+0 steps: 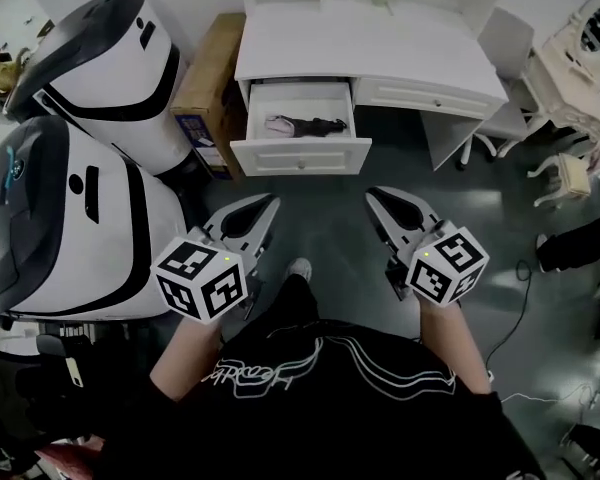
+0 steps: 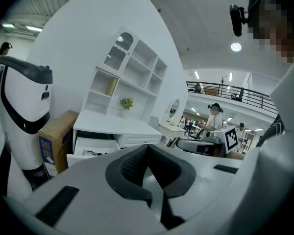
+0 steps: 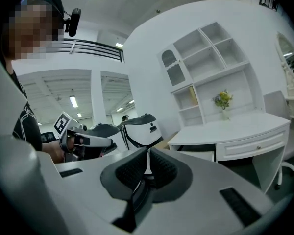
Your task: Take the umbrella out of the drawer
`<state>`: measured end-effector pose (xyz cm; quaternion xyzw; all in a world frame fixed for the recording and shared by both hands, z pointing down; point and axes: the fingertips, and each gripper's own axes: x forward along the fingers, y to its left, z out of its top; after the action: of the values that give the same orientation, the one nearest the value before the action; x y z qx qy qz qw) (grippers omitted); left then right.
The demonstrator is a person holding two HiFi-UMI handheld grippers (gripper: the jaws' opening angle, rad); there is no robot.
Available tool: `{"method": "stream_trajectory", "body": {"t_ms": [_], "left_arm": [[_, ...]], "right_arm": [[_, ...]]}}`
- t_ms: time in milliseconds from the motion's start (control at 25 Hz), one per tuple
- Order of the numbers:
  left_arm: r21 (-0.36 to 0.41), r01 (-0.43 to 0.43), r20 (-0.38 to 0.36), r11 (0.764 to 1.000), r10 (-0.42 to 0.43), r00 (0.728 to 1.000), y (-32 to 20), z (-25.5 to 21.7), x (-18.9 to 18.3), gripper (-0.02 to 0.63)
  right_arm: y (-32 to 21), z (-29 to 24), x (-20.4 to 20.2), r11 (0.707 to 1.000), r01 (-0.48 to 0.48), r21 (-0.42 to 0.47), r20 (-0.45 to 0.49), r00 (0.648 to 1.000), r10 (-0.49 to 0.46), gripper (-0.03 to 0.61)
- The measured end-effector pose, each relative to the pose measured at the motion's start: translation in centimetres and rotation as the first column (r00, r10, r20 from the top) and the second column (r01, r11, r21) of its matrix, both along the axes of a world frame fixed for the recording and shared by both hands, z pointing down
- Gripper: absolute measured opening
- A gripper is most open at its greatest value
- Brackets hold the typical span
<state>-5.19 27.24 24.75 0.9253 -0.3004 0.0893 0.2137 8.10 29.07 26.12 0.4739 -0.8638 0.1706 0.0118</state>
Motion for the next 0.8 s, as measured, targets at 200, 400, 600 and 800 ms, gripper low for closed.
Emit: {"method": "stream_trajectory", "body": {"t_ms": [200, 400, 600, 800], "left_arm": [[-0.06, -0.026, 0.001, 0.998, 0.026, 1.0, -11.4, 2.0, -1.3, 0.02], [-0.114, -0.039, -0.015, 0.993, 0.037, 0.999, -20.1, 4.0, -1.9, 0.02], [-0.175, -0.061, -0.015, 0.983, 0.059, 0.998, -24.6, 6.9, -0.9, 0.02], [-0.201, -0.053, 0.005, 0.978, 0.056, 0.998, -27.9, 8.6, -0.1, 0.02]], "right_arm": [[-11.1, 1.6, -1.3, 0.997, -0.006, -0.07, -0.029, 1.0, 0.004, 0.049], [-19.5, 2.9, -2.2, 0.992, 0.014, -0.128, -0.071, 0.997, -0.024, 0.049], [-23.7, 5.9, -3.2, 0.98, 0.043, -0.192, -0.089, 0.994, -0.061, 0.049], [-27.3, 8.4, -2.1, 0.968, 0.066, -0.242, -0.102, 0.99, -0.093, 0.051]]}}
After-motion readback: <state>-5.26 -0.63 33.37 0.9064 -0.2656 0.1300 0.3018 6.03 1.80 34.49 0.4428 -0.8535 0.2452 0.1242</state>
